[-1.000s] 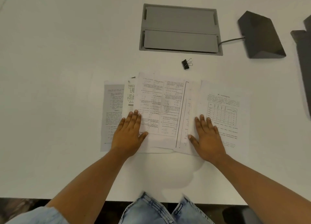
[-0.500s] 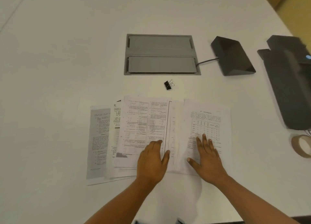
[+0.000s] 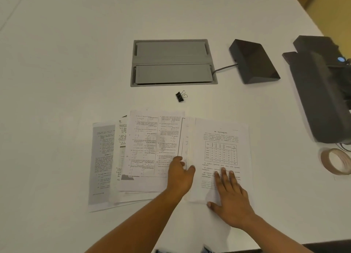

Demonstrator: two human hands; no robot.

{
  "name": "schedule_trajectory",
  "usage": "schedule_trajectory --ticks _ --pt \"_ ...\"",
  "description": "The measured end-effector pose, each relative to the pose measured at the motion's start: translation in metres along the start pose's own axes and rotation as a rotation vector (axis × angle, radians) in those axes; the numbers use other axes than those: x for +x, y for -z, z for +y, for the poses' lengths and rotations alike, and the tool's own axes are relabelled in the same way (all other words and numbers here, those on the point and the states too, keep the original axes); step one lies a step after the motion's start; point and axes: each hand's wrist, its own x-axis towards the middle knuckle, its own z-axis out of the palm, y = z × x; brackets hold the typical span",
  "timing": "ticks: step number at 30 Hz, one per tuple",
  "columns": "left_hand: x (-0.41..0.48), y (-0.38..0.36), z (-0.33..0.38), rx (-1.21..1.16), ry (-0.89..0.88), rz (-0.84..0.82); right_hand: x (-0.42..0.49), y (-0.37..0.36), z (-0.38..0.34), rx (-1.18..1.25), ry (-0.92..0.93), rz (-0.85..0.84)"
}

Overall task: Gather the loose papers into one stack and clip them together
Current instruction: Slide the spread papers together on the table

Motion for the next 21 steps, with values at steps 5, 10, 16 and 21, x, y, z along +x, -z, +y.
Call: schedule_trajectory --ticks 5,10,16,21 --pt "0.004 -0.009 0.006 0.048 0.076 -0.03 -0.004 0.001 0.001 -0.02 0.009 -0.026" --pt "0.01 -0.012 0.007 0.106 0.068 -0.018 -0.002 0.001 0.0 -0.012 0.008 -0.036" --pt "0.006 -0.025 0.008 0.104 0.002 0.122 -0.004 0.002 0.001 0.014 0.015 -0.037" --pt "0.013 -0.027 0.015 -0.058 0.125 0.127 -0.002 0.003 0.0 0.026 0.015 -0.04"
